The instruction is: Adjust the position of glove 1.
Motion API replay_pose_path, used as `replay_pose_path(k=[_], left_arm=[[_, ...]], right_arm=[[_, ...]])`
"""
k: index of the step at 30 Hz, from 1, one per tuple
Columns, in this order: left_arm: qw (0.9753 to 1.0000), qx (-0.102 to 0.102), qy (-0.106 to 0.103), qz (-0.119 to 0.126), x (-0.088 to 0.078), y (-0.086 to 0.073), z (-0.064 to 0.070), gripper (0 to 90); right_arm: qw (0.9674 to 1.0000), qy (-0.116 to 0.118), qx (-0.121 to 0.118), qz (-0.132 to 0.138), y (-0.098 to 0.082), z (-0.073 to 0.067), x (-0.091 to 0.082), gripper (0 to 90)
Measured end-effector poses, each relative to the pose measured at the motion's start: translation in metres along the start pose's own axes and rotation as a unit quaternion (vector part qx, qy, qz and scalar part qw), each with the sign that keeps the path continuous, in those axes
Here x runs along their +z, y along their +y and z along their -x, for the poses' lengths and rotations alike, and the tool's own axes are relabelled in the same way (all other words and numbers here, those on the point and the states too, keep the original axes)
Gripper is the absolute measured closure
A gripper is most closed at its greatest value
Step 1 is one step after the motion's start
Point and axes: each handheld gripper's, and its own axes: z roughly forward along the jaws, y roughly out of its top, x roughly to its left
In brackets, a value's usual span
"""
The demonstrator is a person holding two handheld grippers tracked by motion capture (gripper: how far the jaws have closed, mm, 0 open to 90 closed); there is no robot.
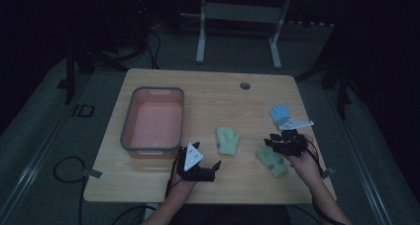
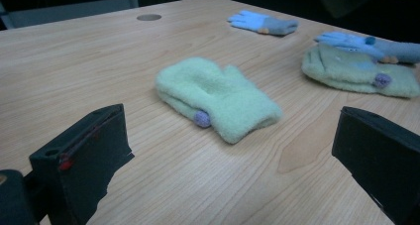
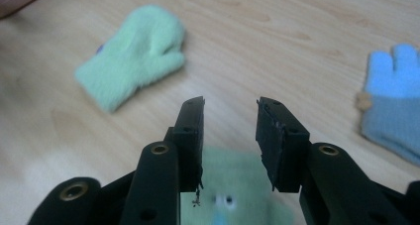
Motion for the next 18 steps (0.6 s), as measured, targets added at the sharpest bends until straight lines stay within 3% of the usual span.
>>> replay_pose_path(k=[10, 18], left_arm=[[1.0, 0.002, 0.0, 0.001, 0.0, 0.0, 0.0, 1.0], [1.0, 0.003, 0.001, 0.0, 0.0, 0.0, 0.001, 1.0]], right_arm=[[0.9982, 0.041, -0.043, -0.009, -0.025, 0.004, -0.013, 62.6], [0.9935, 0.077, -0.079, -0.027, -0.043, 0.006, -0.009, 62.0]])
